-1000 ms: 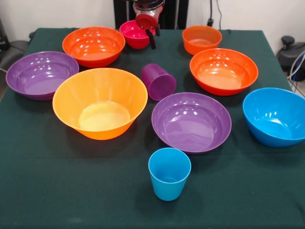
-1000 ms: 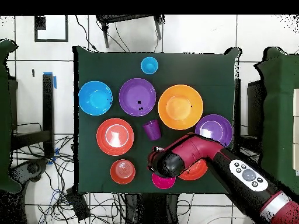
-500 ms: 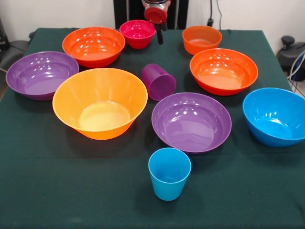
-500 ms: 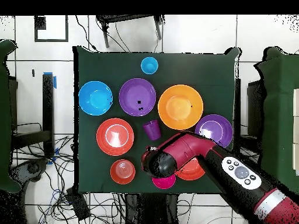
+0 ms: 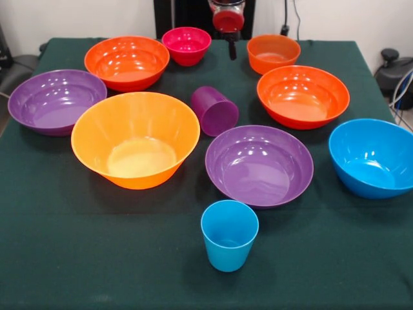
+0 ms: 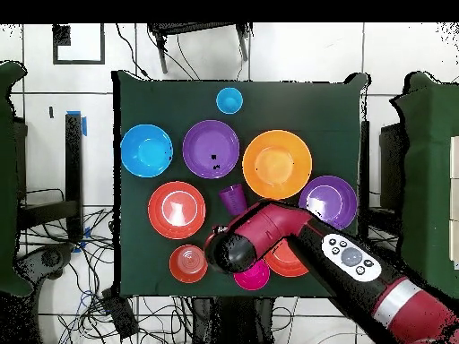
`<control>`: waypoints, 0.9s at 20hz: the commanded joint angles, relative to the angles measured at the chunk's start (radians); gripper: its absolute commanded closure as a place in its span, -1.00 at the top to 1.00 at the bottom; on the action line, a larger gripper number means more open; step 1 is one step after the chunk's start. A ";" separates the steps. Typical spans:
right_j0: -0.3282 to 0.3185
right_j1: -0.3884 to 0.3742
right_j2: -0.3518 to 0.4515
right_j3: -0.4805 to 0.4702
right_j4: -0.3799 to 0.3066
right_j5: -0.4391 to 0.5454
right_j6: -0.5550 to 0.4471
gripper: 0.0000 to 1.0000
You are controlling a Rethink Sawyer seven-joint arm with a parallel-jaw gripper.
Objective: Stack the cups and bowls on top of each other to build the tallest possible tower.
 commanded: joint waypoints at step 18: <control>0.255 -0.077 0.019 -0.004 0.122 0.061 -0.013 1.00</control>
